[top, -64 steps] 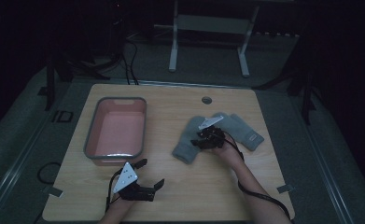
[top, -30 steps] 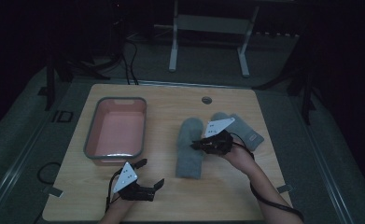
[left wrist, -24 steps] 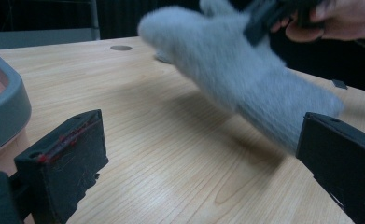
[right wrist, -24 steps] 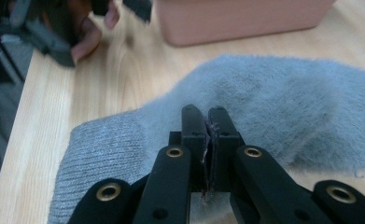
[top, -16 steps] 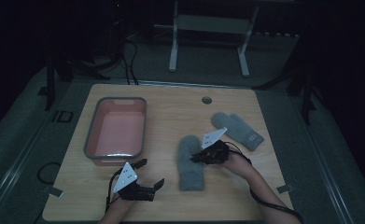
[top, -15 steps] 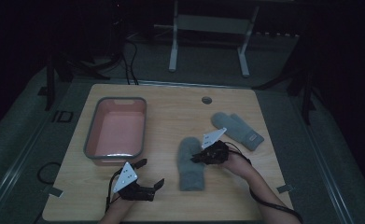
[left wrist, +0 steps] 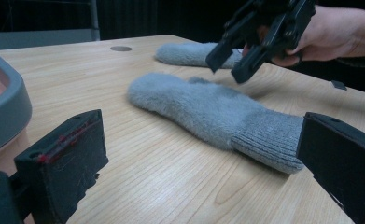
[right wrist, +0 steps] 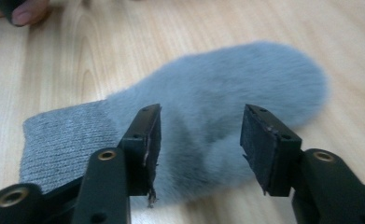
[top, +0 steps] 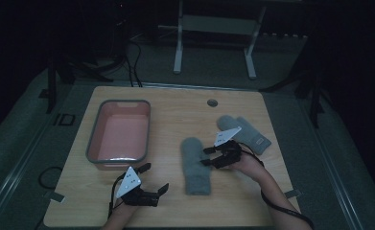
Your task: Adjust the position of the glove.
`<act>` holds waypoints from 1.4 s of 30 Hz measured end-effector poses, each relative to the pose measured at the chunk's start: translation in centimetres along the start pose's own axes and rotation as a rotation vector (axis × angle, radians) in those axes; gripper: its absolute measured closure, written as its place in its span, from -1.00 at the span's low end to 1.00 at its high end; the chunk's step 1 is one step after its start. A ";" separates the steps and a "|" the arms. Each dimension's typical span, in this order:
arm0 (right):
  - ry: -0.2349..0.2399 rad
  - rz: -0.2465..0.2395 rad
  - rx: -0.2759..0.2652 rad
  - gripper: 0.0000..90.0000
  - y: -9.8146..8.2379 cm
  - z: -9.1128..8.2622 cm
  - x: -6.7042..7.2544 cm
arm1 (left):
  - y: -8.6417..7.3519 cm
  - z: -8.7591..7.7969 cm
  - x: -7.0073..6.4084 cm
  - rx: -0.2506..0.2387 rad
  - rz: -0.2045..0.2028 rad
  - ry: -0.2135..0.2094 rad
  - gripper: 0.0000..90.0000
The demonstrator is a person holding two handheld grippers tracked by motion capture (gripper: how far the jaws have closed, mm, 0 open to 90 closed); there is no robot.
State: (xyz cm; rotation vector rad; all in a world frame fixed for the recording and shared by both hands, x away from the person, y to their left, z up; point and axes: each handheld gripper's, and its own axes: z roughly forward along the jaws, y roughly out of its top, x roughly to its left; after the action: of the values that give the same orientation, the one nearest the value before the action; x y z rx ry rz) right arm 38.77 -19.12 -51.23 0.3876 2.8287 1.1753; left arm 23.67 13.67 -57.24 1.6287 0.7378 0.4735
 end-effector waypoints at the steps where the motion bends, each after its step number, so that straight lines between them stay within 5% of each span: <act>1: -0.010 0.005 -0.007 -0.06 0.1 -0.4 0.0 | 0.0 0.0 0.0 0.000 0.000 0.000 -0.95; 5: -0.060 0.020 -0.020 -0.22 0.2 -1.3 -0.2 | 0.0 0.0 0.0 0.000 0.000 0.000 -0.95; 7: -0.126 0.038 -0.038 -0.30 0.2 -2.5 -0.6 | 0.0 0.0 0.0 0.000 0.000 0.000 -0.95; 13: -0.246 0.072 -0.109 -0.17 -0.4 -5.4 -1.8 | 0.0 0.0 0.0 -0.001 -0.004 -0.002 -0.95; 18: -0.299 0.085 -0.129 -0.15 -1.4 -7.7 -3.3 | 0.0 0.0 0.0 -0.001 -0.006 -0.002 -0.95; 24: -0.338 0.189 -0.115 -0.20 -3.4 -9.4 -5.9 | 0.0 0.0 0.1 -0.005 -0.016 -0.002 -0.95; 29: -0.386 0.233 -0.076 -0.18 -5.0 -9.7 -8.2 | 0.0 0.0 0.1 -0.004 -0.015 -0.002 -0.95; 34: -0.439 0.222 -0.008 -0.07 -6.2 -8.8 -9.7 | 0.0 -0.1 0.1 -0.005 -0.014 -0.003 -0.95; 42: -0.441 0.233 0.055 0.00 -7.8 -7.5 -11.2 | 0.0 0.0 0.1 -0.005 -0.017 -0.007 -0.95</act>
State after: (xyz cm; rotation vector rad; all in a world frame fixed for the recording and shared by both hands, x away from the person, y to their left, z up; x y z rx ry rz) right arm 46.83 -32.40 -51.91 0.8795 2.4801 0.9031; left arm 23.73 13.79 -57.27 1.6171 0.7447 0.4569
